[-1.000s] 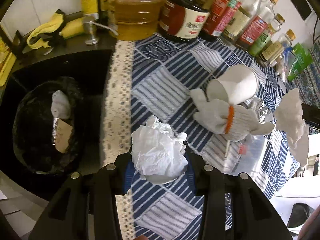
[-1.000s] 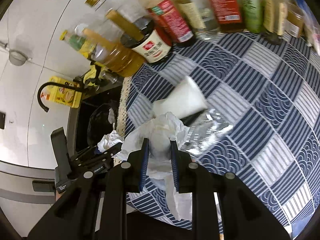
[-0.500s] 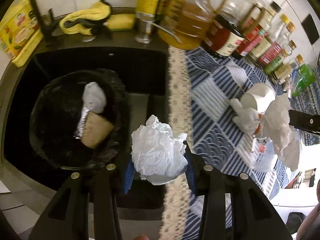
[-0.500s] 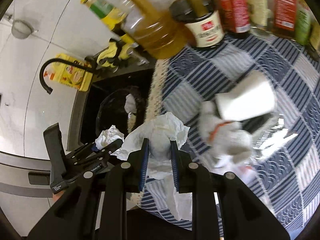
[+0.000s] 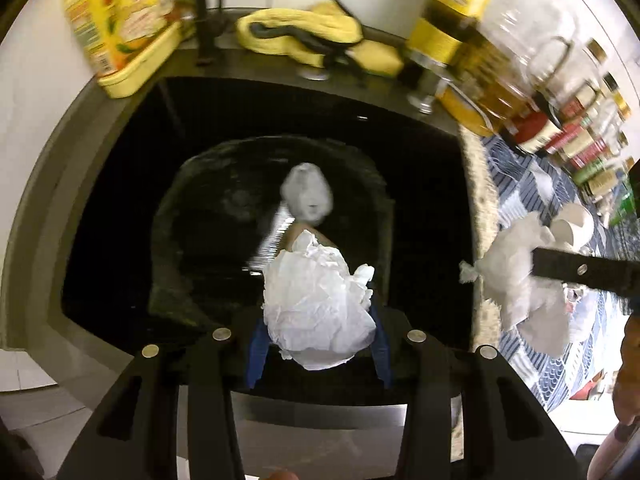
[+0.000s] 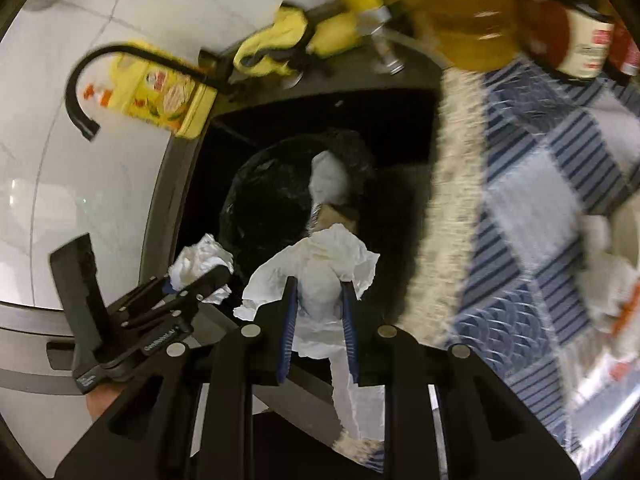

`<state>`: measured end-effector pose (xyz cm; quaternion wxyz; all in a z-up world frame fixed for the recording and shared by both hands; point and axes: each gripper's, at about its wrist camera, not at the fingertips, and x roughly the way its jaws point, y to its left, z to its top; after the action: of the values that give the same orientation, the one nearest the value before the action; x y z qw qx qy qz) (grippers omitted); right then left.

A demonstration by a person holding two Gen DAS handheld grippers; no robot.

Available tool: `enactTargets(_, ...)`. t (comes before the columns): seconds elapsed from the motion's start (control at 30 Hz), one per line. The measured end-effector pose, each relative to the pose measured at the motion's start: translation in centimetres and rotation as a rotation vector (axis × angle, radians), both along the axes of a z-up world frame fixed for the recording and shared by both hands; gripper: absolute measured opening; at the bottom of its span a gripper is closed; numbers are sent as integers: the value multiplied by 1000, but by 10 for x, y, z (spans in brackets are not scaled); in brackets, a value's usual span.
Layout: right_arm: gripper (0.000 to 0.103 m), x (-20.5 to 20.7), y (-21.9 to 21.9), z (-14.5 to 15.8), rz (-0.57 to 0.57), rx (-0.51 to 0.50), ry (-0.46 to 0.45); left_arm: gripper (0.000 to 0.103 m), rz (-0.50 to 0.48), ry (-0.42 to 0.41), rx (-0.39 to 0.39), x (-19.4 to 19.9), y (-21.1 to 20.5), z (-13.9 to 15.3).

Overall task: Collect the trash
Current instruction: 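Carry both tissues over the black trash bag in the sink, then open both tools to drop the tissues into the trash bag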

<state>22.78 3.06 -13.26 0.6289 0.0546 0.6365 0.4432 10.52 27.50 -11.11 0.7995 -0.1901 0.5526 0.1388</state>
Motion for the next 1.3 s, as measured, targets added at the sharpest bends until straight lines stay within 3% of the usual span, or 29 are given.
enactTargets(0.33, 24, -11, 91, -33, 43, -73, 52, 41, 52, 14, -33, -7, 66, -10)
enactTargets(0.67, 25, 15, 154, -46, 76, -137, 38, 44, 56, 42, -76, 12, 100, -34)
enactTargets(0.93, 27, 36, 169, -55, 85, -161, 46, 44, 51, 64, -99, 29, 107, -48)
enactTargets(1.0, 32, 38, 170, -53, 86, -156, 48, 52, 55, 79, -86, 32, 105, -50)
enactTargets(1.07, 42, 40, 169, -50, 77, -148, 44, 53, 61, 83, -84, 32, 106, -51)
enactTargets(1.17, 45, 43, 166, -46, 54, -128, 60, 68, 73, 86, -76, 32, 107, -52)
enactTargets(1.3, 45, 43, 161, -37, 36, -104, 51, 68, 72, 79, -73, 29, 106, -49)
